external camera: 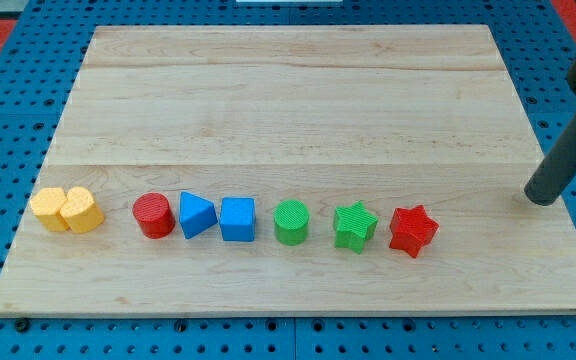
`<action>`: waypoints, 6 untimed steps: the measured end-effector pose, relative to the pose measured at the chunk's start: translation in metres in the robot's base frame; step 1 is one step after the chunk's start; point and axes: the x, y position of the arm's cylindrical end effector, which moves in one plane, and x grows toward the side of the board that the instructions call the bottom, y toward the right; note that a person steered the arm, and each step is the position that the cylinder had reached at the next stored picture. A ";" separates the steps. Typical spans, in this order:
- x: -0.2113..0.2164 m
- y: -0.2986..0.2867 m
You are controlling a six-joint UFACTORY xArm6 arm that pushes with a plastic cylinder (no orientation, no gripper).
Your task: Slide the yellow hexagon to the vertical top of the yellow heart
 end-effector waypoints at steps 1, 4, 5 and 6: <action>0.000 0.000; 0.000 -0.002; 0.000 -0.002; 0.001 0.030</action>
